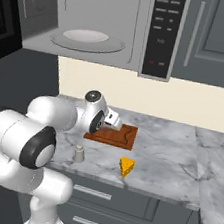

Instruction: Retrieve the reheated potato from the microwave, then place the potato, cheese, and condiment on the cutting board.

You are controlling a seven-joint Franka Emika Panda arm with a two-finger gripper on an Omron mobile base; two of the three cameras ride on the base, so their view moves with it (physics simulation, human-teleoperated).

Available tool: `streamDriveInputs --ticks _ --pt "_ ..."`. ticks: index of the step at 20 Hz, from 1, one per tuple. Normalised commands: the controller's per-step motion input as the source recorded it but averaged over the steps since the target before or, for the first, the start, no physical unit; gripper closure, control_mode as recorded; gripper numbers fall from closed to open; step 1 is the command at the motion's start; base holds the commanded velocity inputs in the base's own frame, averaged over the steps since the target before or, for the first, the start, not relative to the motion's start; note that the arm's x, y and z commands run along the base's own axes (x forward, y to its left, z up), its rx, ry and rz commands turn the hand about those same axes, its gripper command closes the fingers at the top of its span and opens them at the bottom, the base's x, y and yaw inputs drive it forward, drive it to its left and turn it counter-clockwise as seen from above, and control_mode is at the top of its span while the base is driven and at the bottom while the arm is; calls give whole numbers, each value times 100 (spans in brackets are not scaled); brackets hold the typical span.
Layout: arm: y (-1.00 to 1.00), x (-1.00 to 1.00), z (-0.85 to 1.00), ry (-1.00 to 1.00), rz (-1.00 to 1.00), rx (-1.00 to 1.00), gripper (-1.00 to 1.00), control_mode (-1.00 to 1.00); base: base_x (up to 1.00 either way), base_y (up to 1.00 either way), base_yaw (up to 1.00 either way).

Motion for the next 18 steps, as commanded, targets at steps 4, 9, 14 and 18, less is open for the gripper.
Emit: streamDriveInputs --ticks 4,9,14,18 --pt "-5 44 -37 0 0 0 100 -100 0 0 0" --pt "-9 45 -31 0 0 0 100 -100 0 0 0" --pt "-7 35 -23 0 0 0 100 -100 0 0 0" --pt "-11 18 -15 0 0 0 100 -100 0 0 0"
